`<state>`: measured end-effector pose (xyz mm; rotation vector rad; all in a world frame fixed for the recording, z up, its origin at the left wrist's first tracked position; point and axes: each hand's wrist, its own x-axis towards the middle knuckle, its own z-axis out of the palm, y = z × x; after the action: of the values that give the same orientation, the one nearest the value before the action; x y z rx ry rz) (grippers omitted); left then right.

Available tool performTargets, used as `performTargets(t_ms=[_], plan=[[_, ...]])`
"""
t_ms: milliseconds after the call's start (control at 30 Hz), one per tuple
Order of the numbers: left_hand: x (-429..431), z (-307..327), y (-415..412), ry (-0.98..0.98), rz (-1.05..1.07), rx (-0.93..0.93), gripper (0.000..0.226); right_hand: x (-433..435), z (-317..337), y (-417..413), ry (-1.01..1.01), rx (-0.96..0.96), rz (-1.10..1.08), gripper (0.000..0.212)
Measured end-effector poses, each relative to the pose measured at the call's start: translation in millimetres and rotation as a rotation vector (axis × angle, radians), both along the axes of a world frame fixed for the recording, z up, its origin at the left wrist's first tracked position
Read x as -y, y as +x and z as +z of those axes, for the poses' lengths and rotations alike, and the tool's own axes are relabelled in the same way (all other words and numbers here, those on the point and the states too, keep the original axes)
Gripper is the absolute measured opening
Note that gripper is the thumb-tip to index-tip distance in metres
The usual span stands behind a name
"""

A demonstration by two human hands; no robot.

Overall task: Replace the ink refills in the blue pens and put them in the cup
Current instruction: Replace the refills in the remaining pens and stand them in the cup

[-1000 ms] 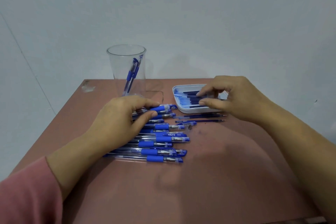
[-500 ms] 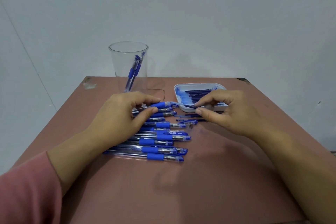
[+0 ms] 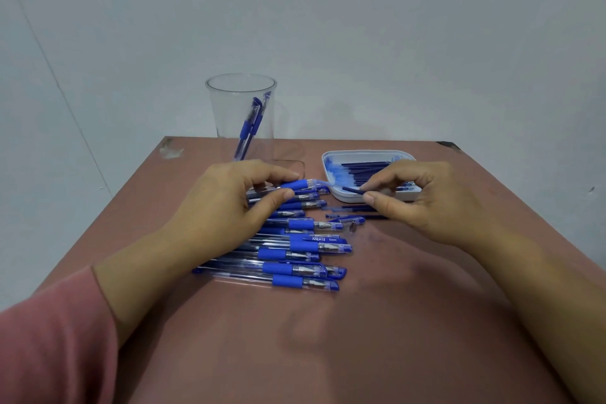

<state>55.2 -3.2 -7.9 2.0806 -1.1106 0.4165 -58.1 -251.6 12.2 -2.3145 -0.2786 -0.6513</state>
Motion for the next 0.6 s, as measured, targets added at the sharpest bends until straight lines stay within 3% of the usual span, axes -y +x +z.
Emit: performTargets(t_ms=[300, 600], plan=[[-3.7, 3.6, 2.8, 0.094, -0.027, 0.092, 0.024, 1.6, 0.0, 0.9, -0.039, -0.093, 0.04, 0.008], [0.2, 0.5, -3.5, 0.137, -0.124, 0.153, 0.033, -14.7, -13.6, 10.8, -0.161, 0.007, 0.062, 0.019]])
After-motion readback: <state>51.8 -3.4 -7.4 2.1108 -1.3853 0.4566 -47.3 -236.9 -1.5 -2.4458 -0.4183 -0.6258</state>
